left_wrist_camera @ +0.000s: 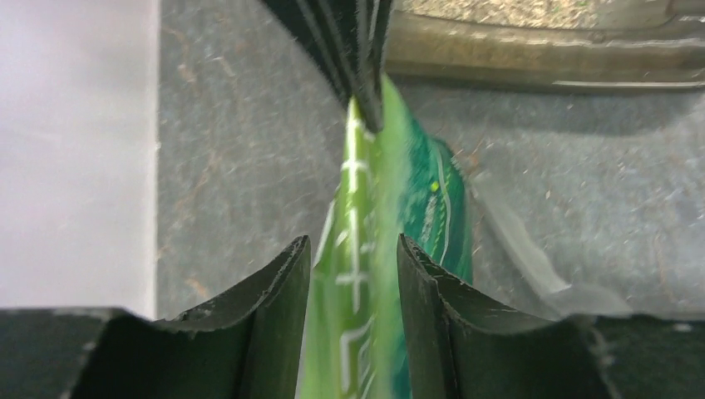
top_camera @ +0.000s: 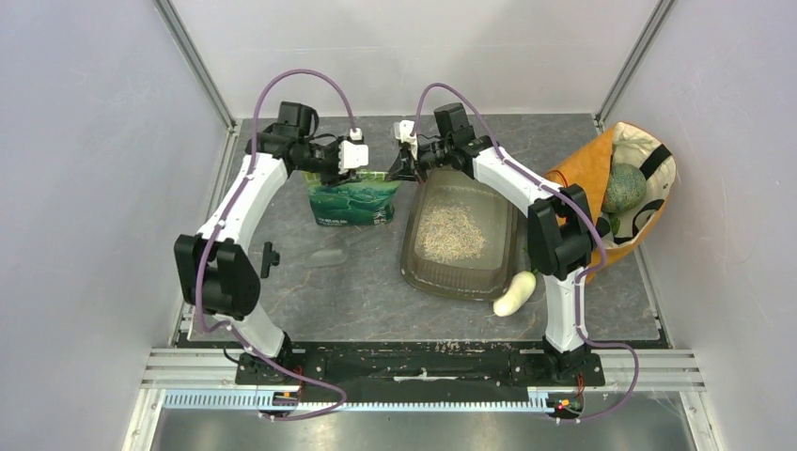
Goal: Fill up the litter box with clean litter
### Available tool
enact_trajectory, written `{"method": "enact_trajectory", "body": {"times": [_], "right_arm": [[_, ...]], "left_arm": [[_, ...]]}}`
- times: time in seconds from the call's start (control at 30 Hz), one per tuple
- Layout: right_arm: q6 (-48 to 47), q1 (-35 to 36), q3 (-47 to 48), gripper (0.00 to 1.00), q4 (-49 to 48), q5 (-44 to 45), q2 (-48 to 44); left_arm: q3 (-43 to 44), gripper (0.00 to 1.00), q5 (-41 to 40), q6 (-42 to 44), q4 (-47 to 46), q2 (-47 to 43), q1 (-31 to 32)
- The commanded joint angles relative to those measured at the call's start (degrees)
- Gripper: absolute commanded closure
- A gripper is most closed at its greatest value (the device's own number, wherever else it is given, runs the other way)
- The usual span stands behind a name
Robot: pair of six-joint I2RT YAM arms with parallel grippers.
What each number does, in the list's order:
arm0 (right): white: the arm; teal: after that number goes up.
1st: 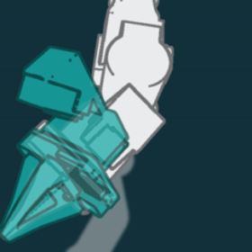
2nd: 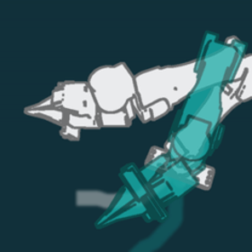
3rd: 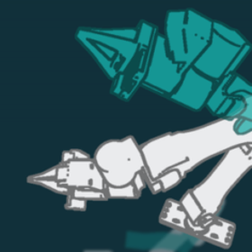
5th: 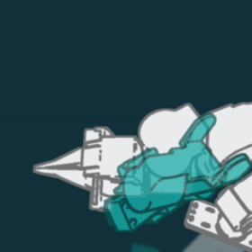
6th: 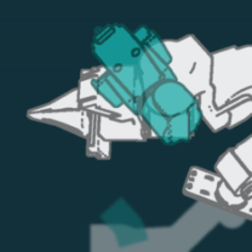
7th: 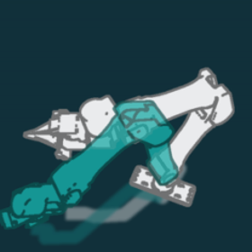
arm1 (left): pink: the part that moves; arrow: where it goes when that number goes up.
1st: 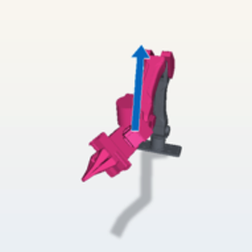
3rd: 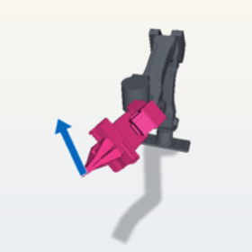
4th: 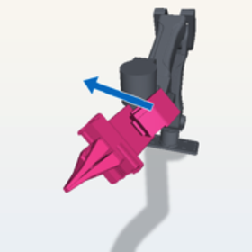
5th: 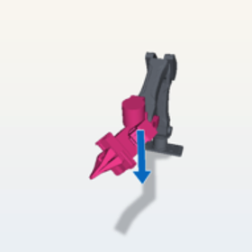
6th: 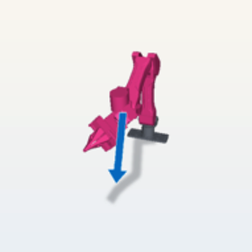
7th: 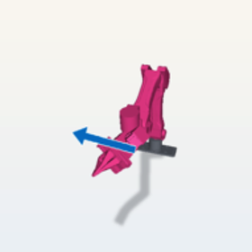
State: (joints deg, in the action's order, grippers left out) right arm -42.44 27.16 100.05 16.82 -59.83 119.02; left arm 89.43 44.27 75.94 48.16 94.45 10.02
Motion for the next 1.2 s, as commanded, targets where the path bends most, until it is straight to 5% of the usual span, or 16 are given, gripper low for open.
{"method": "enact_trajectory", "body": {"times": [0.0, 0.1, 0.17, 0.2, 0.37, 0.47, 0.63, 0.77, 0.93, 1.17], "right_arm": [[3.50, -0.27, 1.98, 1.00, -4.01, -1.05, 0.22], [5.96, -0.34, 0.71, 1.00, -7.40, -1.34, -0.30], [6.27, -0.35, -0.08, 1.00, -8.03, -1.69, -0.61], [6.38, -0.50, -0.33, 1.00, -8.03, -1.94, -0.70], [7.72, -1.23, 0.10, 1.00, -5.98, -2.61, -0.42], [9.41, -1.16, 1.66, 1.00, -5.22, -3.10, 0.30], [10.82, -1.06, 2.38, 0.76, -4.86, -2.78, 0.62], [10.54, -1.07, 1.72, 0.47, -4.40, -2.99, 0.12], [10.40, -1.08, 1.68, 0.37, -4.47, -3.52, 0.15], [10.34, -0.97, 2.62, 0.31, -4.51, -3.21, 0.99]], "left_arm": [[1.07, 0.51, 4.59, -6.09, -1.76, 4.14, 1.85], [0.86, 0.55, 2.65, -7.79, -2.46, 5.63, 1.86], [0.61, 0.86, 1.70, -8.77, -2.90, 5.83, 1.53], [0.49, 0.94, 1.93, -9.26, -2.83, 5.59, 1.29], [1.60, 0.98, 1.21, -10.23, -1.56, 5.13, 0.00], [3.09, 0.61, 0.15, -19.74, -4.43, 3.35, -0.58], [-6.44, 0.30, -9.07, -44.47, -22.27, -10.65, -5.46], [-12.12, 0.25, -20.16, -44.60, -15.17, -20.39, -10.81], [-23.48, 0.24, -28.66, -40.51, -1.29, -29.85, -16.96], [-40.09, 0.20, -39.20, -41.06, -1.27, -37.26, -18.08]]}}
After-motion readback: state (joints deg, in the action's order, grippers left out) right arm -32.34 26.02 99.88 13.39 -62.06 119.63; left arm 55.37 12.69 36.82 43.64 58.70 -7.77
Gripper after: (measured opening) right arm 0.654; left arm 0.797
